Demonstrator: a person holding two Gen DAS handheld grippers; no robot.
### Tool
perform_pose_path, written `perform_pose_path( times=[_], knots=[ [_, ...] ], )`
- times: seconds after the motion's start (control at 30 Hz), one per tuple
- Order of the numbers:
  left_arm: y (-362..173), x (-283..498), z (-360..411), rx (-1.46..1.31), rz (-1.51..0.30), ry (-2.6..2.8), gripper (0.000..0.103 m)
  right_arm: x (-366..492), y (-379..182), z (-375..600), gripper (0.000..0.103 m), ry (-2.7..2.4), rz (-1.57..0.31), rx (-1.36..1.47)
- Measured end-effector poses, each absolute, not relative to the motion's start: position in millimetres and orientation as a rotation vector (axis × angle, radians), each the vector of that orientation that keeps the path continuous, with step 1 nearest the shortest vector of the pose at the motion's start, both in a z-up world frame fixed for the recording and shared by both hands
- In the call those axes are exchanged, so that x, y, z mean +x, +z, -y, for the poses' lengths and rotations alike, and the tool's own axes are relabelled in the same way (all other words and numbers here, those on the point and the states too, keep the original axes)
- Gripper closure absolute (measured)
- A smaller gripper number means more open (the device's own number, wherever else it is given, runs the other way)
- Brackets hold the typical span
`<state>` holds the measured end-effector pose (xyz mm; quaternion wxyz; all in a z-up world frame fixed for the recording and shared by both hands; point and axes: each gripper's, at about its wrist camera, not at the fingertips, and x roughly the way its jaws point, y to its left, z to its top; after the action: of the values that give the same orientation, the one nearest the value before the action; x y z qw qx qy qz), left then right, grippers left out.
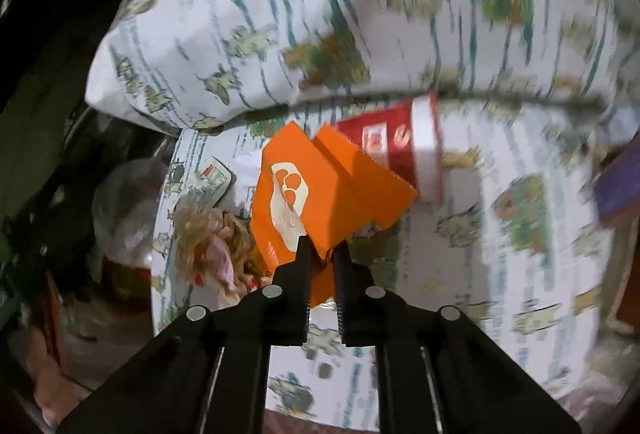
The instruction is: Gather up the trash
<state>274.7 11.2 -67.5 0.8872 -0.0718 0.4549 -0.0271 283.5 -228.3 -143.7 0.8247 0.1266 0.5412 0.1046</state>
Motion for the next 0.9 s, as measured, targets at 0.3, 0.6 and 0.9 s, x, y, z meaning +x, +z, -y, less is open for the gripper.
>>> perform_pose_path(
  times=[0.3,0.6,0.9],
  knots=[
    [-53,266,-20,-0.196,-0.913,-0.068,0.034,206,-58,210,0.094,0.180,-0.959,-0.066],
    [-67,267,-6,-0.132,-0.949,-0.060,0.034,203,-59,236,0.094,0.169,-0.853,0.136],
    [-114,293,20,-0.074,-1.100,-0.107,0.034,224,-78,256,0.094,0.211,-0.924,0.168]
  ],
)
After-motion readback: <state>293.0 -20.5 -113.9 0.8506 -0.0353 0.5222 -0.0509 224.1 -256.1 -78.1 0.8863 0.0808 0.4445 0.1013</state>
